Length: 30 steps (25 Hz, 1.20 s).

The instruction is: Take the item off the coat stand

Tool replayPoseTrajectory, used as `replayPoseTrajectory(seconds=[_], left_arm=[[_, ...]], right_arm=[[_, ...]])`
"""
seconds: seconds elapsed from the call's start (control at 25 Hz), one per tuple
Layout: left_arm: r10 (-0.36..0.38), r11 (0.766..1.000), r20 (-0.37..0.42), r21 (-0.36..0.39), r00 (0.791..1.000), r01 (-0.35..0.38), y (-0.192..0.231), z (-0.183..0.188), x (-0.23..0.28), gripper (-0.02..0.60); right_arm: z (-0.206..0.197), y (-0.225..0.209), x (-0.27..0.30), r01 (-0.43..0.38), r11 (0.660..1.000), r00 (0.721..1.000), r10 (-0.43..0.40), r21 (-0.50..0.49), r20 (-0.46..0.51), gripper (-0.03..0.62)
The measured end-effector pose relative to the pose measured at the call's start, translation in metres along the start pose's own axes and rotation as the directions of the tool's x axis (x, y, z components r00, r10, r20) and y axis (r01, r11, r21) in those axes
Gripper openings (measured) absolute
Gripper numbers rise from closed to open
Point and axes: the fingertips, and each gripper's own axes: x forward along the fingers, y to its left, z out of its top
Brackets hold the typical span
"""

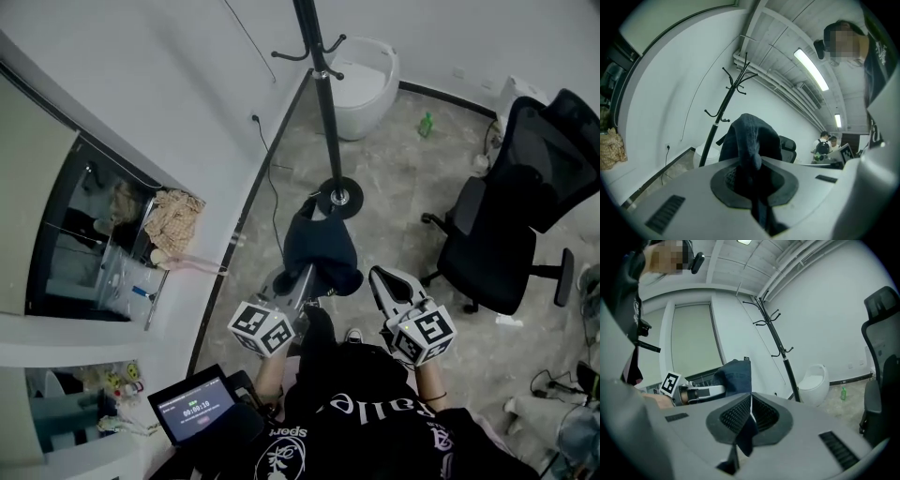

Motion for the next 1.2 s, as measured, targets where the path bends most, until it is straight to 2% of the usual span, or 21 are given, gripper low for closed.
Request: replayPoseTrajectory(seconds=[0.24, 0.44, 0.8, 1.2], left_arm=[[0.041, 0.999, -0.040, 0.010, 0.998, -0.040, -0.010, -0.014, -0.029, 0.017], [0.042, 0.999, -0.049, 0.014, 0.998, -0.041, -0.011, -0.020, -0.038, 0.015], [0.007, 1.000, -0.094, 0.030, 0.996, -0.004, -0.002, -0.031, -0.074, 0.017], [-0.046, 0.996, -0.139, 0.066, 0.989, 0.056, 0.031, -0.039, -0.149, 0.017]], right_arm=[[-0.014, 0.011, -0.010, -0.019, 0.999, 1.000, 0.019, 0.033, -0.008, 0.018], [-0.016, 0.022, -0.009, -0.037, 0.999, 0.999, 0.036, 0.040, 0.012, 0.018], [-0.029, 0.043, 0.002, 0.011, 0.999, 1.000, -0.011, 0.036, -0.004, 0.018], [-0.054, 0.116, 0.020, 0.059, 0.998, 0.998, -0.059, 0.014, -0.012, 0.018]])
